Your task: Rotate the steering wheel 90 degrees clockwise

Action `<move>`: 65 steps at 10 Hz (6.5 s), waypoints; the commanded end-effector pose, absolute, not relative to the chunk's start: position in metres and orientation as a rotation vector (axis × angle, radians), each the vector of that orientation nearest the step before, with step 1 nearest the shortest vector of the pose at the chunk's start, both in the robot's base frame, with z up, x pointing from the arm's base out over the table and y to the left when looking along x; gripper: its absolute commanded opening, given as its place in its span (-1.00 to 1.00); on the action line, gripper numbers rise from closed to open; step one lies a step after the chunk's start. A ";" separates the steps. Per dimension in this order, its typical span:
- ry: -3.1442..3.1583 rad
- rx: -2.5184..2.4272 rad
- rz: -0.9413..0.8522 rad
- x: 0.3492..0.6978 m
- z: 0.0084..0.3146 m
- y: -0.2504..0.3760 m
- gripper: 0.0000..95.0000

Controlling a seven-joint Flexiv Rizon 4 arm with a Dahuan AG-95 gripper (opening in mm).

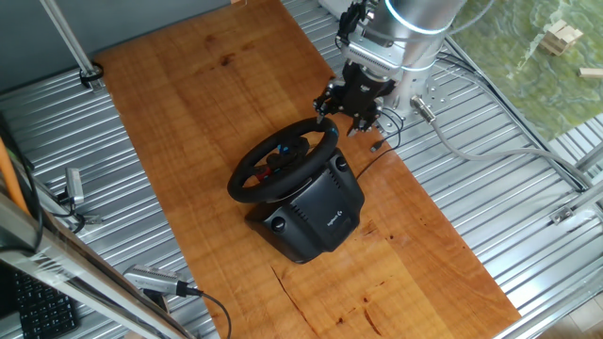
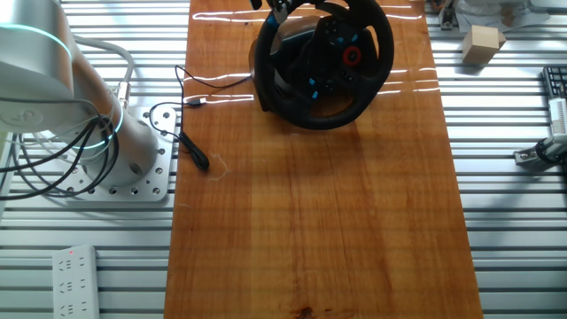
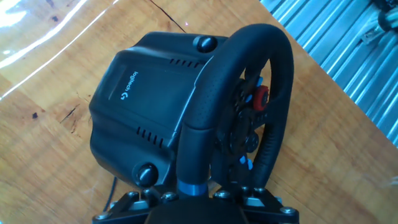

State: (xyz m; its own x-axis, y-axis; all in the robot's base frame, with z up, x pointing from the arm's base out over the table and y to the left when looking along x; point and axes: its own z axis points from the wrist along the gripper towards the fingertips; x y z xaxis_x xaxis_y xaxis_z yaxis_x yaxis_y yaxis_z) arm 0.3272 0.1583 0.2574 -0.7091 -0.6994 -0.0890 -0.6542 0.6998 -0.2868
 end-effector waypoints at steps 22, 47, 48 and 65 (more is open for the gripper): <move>2.697 -1.017 -0.466 0.331 0.246 0.164 -0.20; 2.653 -1.013 -0.465 0.337 0.235 0.165 -0.20; 2.654 -1.010 -0.465 0.337 0.234 0.166 -0.20; 2.679 -0.971 -0.431 0.346 0.237 0.170 -1.00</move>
